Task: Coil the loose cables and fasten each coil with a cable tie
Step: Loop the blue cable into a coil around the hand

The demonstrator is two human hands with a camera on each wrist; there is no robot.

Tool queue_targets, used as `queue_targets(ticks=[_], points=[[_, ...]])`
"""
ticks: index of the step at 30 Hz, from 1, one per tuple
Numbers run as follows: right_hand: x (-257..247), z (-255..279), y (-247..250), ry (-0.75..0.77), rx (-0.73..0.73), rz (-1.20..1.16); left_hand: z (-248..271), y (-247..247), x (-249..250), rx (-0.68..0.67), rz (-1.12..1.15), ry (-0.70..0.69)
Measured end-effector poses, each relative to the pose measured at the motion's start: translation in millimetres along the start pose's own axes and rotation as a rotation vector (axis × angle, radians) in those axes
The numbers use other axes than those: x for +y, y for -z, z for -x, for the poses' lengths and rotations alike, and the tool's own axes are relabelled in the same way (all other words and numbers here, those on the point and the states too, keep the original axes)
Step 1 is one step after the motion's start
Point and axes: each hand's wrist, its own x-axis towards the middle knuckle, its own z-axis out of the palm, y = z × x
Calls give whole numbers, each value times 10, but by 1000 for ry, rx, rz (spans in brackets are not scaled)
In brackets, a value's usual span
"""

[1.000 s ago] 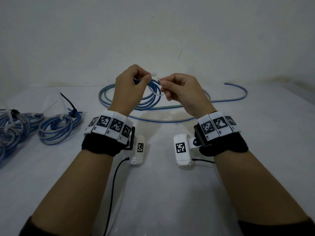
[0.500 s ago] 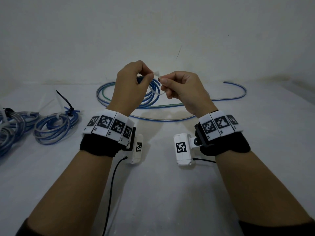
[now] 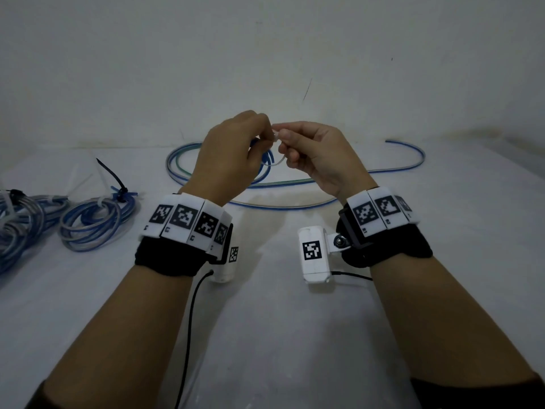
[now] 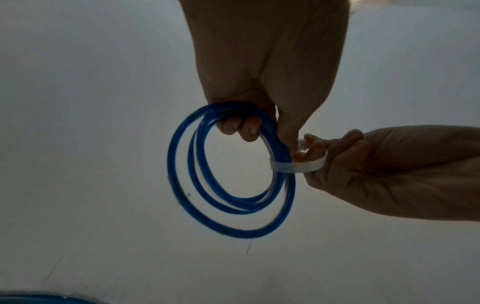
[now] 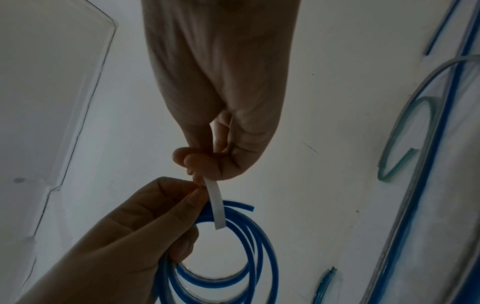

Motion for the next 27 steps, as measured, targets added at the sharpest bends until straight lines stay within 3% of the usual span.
queue_targets(ticks=[6,14,23,27], points=[[-25,3,-67,-102,-27,-102,-5,26,-29,26,77,57],[-62,-34,-82,-250,29,-131,21,55,-35,-66,182,80],[-105,-178,-94,-232,344,-31,108,1,62,-128,274,124],[-111,-91,-128,-264,257,-110,100,57,103,-127,309,209]])
